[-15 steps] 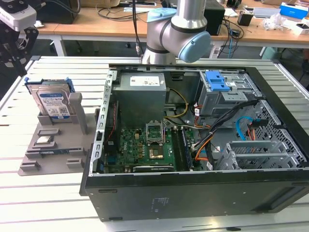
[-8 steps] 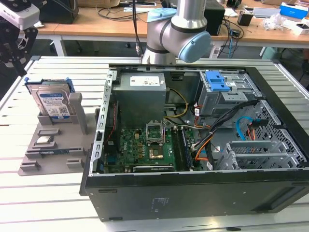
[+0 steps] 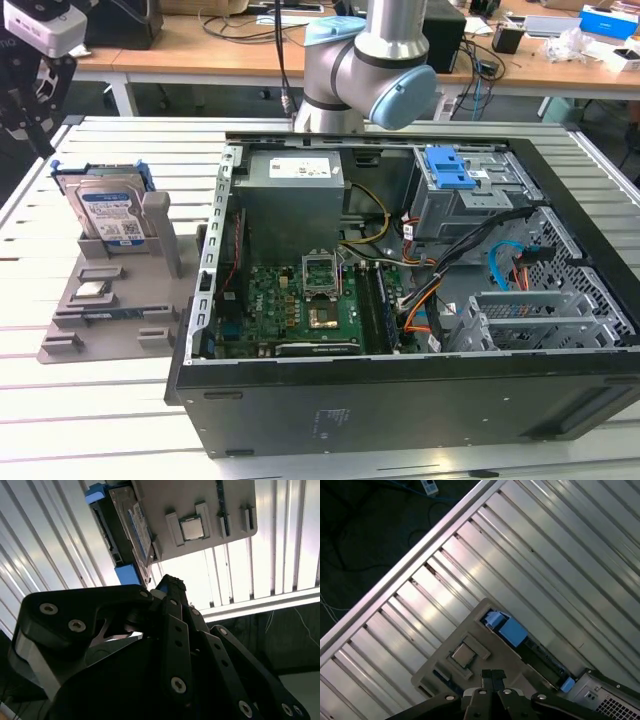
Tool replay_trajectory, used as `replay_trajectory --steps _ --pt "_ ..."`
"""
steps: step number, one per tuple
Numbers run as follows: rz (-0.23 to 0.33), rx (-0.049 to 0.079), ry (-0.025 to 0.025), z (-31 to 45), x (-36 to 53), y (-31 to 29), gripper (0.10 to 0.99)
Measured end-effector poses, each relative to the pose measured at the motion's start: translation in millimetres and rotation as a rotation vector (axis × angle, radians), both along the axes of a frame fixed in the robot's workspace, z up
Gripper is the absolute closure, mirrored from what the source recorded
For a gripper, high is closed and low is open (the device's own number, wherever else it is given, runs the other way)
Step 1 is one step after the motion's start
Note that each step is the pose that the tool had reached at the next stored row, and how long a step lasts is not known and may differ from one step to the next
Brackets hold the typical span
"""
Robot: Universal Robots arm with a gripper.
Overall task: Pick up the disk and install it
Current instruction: 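Pick up the disk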
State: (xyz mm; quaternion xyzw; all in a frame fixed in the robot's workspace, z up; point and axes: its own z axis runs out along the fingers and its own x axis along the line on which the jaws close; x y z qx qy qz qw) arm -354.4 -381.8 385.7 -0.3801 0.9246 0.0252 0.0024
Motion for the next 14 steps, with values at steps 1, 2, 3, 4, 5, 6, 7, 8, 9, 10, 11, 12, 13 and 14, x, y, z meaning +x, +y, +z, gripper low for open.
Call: replay_trajectory --steps 1,2,3,4,5,6,7,8,9,10,11,12,13,14 --pt "0.01 0.0 0.0 0.0 0.0 0.0 0.98" --pt "0.018 0.0 0.0 0.0 0.0 0.0 0.98" --pt "0.028 0.0 0.0 0.0 0.0 0.0 0.98" --pt "0.046 0.0 -0.0001 -0.1 0.0 0.0 0.98" --pt "0.064 0.0 0.0 0.0 0.0 0.0 0.98" --pt "0.079 0.0 0.0 0.0 0.0 0.0 0.98" --pt "0.102 0.0 0.0 0.0 0.0 0.0 0.98" --pt "0.117 0.0 0.0 0.0 0.0 0.0 0.98" --pt "0.137 0.0 0.0 0.0 0.0 0.0 0.98" --pt "0.162 0.0 0.0 0.0 0.0 0.0 0.98" --pt "0.191 0.0 0.0 0.0 0.0 0.0 0.98" --pt "0.206 0.0 0.0 0.0 0.0 0.0 0.98" --pt "0.221 0.0 0.0001 0.0 0.0 0.0 0.98" --pt "0.231 0.0 0.0 0.0 0.0 0.0 0.98"
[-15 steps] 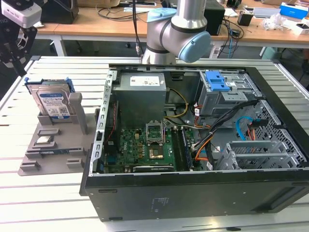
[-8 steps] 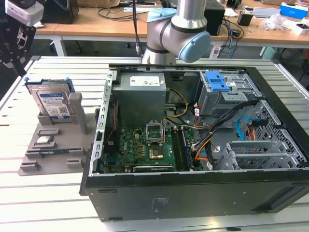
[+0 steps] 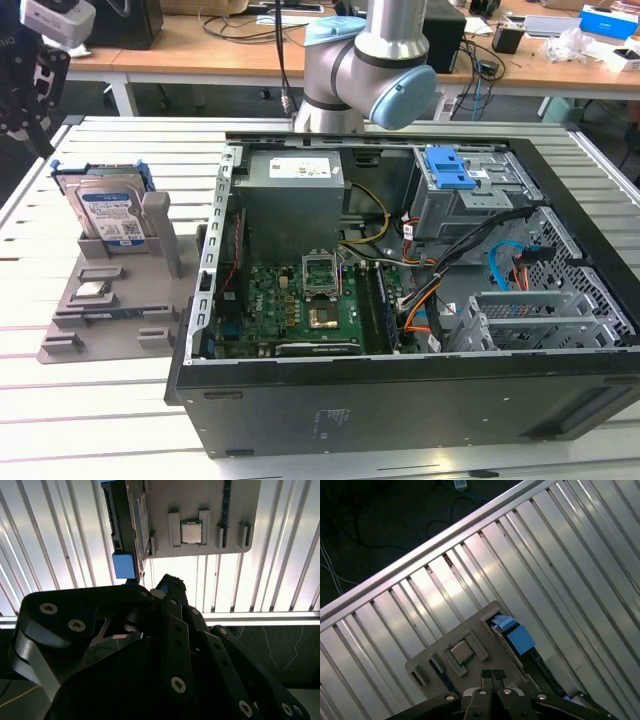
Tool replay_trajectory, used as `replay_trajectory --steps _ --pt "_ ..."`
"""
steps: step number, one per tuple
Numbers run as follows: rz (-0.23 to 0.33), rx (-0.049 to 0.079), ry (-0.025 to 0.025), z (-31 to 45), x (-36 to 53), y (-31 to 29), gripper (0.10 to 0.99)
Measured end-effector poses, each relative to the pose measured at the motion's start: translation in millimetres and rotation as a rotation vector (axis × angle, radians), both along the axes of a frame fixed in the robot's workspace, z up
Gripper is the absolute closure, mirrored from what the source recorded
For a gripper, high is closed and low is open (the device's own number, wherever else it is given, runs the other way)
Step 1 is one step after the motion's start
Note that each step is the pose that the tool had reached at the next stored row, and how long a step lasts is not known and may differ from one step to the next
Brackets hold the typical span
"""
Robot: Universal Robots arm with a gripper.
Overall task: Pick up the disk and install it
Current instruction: 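Pick up the disk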
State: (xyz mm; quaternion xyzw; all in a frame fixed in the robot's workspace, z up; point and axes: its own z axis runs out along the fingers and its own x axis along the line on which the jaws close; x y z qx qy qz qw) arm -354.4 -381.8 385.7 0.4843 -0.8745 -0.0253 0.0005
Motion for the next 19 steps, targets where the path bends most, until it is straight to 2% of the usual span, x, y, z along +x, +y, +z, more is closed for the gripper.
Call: replay_trajectory --steps 12,15,19 --pt "0.126 0.0 0.0 0.0 0.0 0.0 0.98" --pt "0.179 0.0 0.0 0.0 0.0 0.0 0.98" --pt "0.218 0.0 0.0 0.0 0.0 0.0 0.98"
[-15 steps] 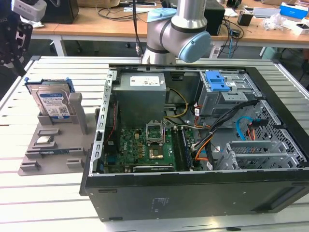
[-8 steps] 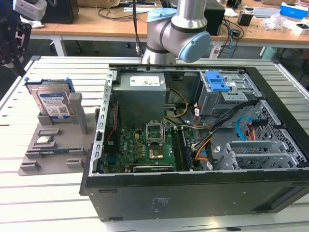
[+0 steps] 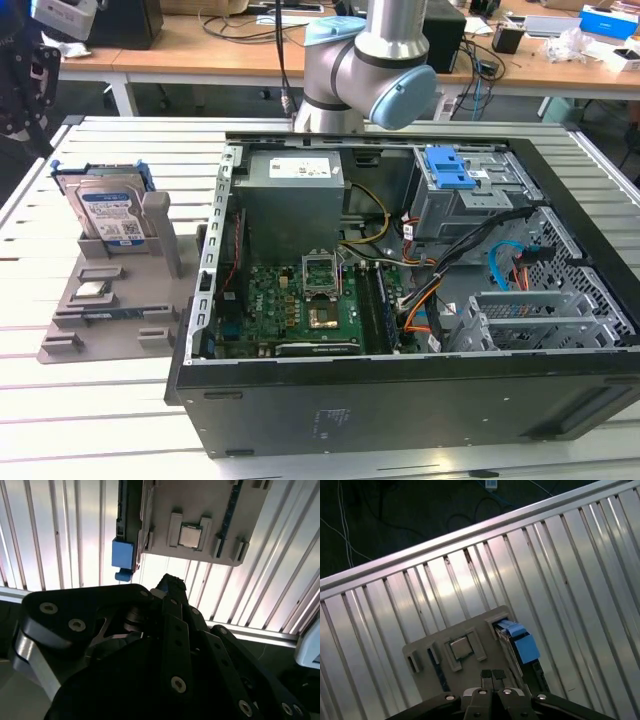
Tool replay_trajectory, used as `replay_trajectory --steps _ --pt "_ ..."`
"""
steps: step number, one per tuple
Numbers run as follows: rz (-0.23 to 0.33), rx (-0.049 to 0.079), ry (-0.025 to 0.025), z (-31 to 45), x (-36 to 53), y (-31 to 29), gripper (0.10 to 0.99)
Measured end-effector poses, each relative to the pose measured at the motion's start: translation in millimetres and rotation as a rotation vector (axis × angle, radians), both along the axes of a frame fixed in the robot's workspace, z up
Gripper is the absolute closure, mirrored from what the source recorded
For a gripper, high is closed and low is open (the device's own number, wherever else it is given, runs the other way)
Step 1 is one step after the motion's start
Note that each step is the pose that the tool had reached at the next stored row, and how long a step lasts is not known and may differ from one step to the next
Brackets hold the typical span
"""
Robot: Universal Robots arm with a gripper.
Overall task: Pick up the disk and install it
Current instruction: 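Pick up the disk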
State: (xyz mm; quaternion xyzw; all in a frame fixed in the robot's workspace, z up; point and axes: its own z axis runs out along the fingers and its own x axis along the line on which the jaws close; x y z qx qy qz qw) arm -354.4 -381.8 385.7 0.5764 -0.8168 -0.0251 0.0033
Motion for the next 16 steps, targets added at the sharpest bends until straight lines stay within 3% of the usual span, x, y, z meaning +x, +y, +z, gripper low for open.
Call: replay_trajectory --steps 16 --pt "0.185 0.0 0.0001 0.0 0.0 0.0 0.98"
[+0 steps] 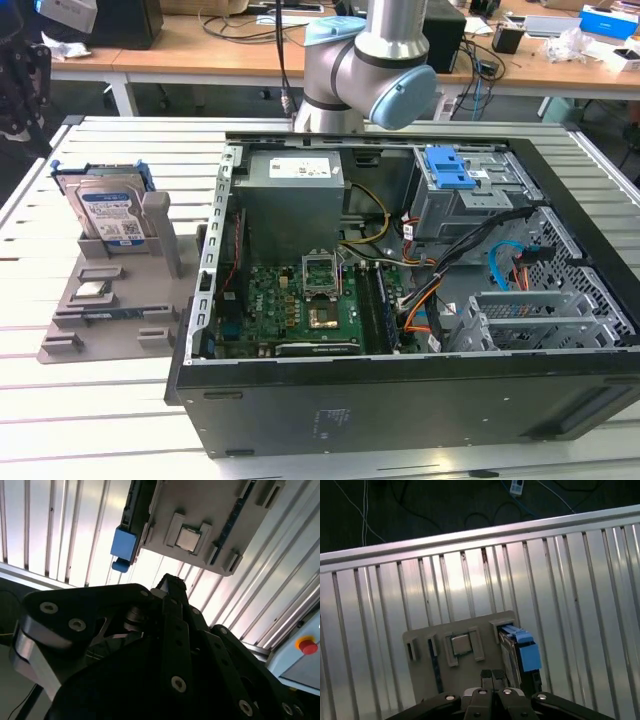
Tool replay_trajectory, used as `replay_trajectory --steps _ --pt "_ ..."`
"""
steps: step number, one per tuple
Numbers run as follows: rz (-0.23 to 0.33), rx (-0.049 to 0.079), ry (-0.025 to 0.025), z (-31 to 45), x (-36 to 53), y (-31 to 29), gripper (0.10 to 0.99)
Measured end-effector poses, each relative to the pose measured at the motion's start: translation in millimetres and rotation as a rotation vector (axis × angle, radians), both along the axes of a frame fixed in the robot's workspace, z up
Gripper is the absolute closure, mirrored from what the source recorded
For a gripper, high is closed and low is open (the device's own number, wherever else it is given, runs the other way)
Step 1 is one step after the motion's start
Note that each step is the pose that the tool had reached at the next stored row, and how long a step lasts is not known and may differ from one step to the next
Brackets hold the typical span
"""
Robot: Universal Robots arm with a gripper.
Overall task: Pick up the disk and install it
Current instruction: 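Pick up the disk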
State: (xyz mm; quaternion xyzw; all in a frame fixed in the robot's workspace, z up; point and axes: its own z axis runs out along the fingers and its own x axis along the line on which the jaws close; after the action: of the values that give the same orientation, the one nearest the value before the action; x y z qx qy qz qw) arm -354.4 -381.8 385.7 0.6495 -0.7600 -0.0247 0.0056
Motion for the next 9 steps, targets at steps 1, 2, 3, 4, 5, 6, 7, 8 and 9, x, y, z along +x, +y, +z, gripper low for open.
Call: replay_trajectory --steps 1,2,3,4,5,6,7,8,9 --pt "0.01 0.0 -0.0001 0.0 0.0 0.0 0.98" --pt "0.019 0.0 -0.0001 0.0 0.0 0.0 0.98" --pt "0.03 0.0 -0.0001 0.0 0.0 0.0 0.98" --pt "0.033 0.0 0.0 0.0 0.0 0.0 0.98" --pt "0.033 0.0 0.0 0.0 0.0 0.0 0.98" --pt "0.033 0.0 0.0 0.0 0.0 0.0 0.98" --pt "0.034 0.0 0.0 0.0 0.0 0.0 0.98" --pt "0.034 0.0 0.0 0.0 0.0 0.0 0.973" --pt "0.034 0.0 -0.0001 0.0 0.0 0.0 0.918"
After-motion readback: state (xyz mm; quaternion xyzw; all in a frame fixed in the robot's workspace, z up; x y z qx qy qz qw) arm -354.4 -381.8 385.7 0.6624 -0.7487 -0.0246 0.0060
